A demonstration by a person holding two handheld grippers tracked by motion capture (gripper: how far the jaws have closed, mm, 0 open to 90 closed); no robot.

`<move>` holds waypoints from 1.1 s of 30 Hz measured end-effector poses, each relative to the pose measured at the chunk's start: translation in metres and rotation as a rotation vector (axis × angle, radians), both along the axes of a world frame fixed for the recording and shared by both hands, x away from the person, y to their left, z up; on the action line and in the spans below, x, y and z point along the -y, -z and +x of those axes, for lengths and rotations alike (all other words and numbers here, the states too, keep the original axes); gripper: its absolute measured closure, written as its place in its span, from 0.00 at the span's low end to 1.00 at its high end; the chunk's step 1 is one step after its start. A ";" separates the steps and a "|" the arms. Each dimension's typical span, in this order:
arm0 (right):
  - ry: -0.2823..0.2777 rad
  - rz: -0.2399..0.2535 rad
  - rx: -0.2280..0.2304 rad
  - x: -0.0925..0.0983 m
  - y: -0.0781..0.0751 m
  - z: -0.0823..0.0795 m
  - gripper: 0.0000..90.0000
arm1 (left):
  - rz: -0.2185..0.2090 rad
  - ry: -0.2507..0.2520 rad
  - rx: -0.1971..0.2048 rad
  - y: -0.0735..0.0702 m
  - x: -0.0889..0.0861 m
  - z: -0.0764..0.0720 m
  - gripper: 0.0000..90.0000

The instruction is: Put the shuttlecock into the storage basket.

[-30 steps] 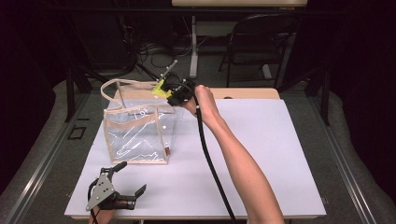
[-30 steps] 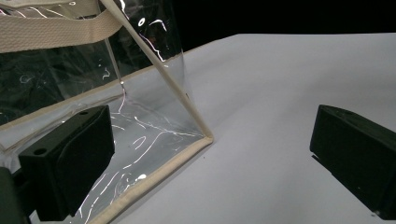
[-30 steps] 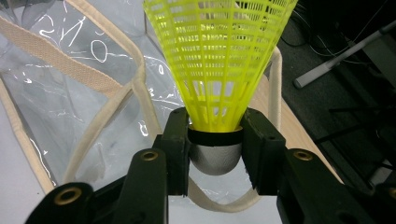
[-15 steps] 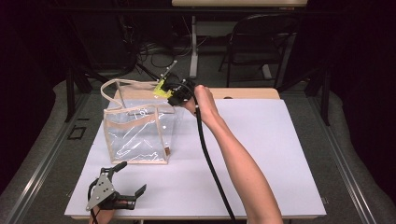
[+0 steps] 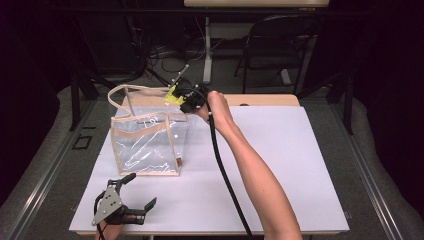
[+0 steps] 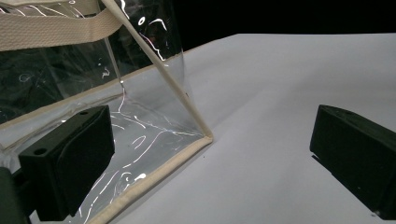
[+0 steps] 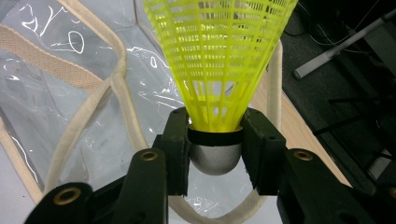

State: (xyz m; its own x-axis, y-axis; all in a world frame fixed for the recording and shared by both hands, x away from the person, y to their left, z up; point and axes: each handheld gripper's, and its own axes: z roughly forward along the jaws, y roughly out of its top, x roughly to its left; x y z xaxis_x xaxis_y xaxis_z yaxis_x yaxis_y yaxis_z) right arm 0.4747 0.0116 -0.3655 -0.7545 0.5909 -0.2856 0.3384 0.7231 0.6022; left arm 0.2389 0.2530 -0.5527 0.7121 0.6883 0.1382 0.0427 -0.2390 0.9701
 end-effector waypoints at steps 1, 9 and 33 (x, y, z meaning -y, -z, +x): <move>0.004 -0.007 -0.003 0.000 0.000 0.001 0.72 | 0.000 0.000 0.000 0.000 0.000 0.000 0.00; 0.002 -0.005 0.001 -0.001 0.001 0.002 0.71 | 0.002 0.001 0.000 0.000 0.000 0.000 0.00; 0.019 -0.030 -0.003 -0.003 0.006 0.006 0.71 | -0.003 0.002 -0.002 0.000 0.000 0.000 0.00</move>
State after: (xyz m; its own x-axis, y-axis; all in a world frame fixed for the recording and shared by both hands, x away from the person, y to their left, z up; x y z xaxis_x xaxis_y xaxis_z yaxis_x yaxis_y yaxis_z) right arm 0.4805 0.0151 -0.3716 -0.7438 0.5966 -0.3015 0.3540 0.7342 0.5794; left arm 0.2385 0.2534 -0.5527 0.7137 0.6873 0.1353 0.0437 -0.2365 0.9707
